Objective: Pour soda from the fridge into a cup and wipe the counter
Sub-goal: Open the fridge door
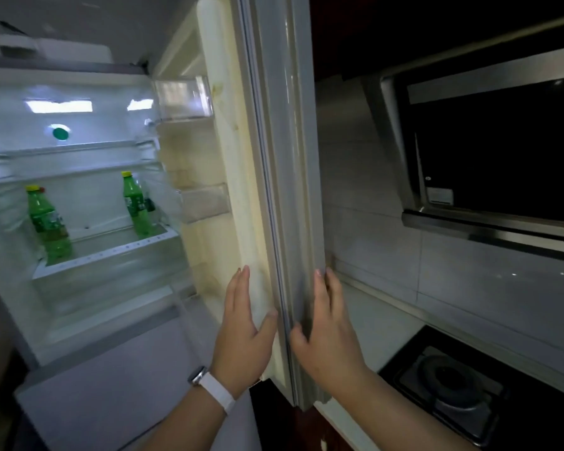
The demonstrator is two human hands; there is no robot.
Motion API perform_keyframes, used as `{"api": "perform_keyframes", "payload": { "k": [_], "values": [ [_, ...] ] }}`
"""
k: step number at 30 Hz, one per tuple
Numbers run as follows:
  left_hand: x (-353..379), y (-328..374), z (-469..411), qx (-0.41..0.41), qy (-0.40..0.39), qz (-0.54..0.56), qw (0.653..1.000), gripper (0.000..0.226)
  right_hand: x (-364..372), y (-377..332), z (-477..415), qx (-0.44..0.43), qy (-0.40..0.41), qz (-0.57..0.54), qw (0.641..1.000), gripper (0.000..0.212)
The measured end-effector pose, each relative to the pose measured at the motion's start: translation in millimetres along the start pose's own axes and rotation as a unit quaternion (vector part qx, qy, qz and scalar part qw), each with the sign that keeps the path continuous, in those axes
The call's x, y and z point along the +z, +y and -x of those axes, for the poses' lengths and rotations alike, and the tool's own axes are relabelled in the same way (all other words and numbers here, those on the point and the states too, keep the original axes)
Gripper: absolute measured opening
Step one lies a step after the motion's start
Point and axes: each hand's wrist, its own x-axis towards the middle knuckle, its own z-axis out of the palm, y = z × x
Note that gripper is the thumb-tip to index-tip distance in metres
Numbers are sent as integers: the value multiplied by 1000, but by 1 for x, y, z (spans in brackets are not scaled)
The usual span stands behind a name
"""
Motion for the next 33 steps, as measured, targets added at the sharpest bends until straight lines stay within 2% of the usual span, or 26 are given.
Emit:
{"api": "perform_keyframes", "payload": {
  "k": [6,13,27,30,33],
  "values": [
    [51,19,-28,-18,2,-21,1000,89,-18,53,-29,12,-6,-16,1000,102],
    [99,31,-53,-18,14,-43,999,91,-32,105,-62,28,-33,-34,998,96],
    [128,28,-70,-6,4,0,1000,95,-44,145,-86,44,-72,-88,993,94],
    [122,19,-67,-8,-10,14,1000,87,-50,139,-87,70,-50,-107,991,88],
    [105,1,-59,-9,-30,-6,999,75,-56,124,-86,66,23,-89,994,72]
  ]
}}
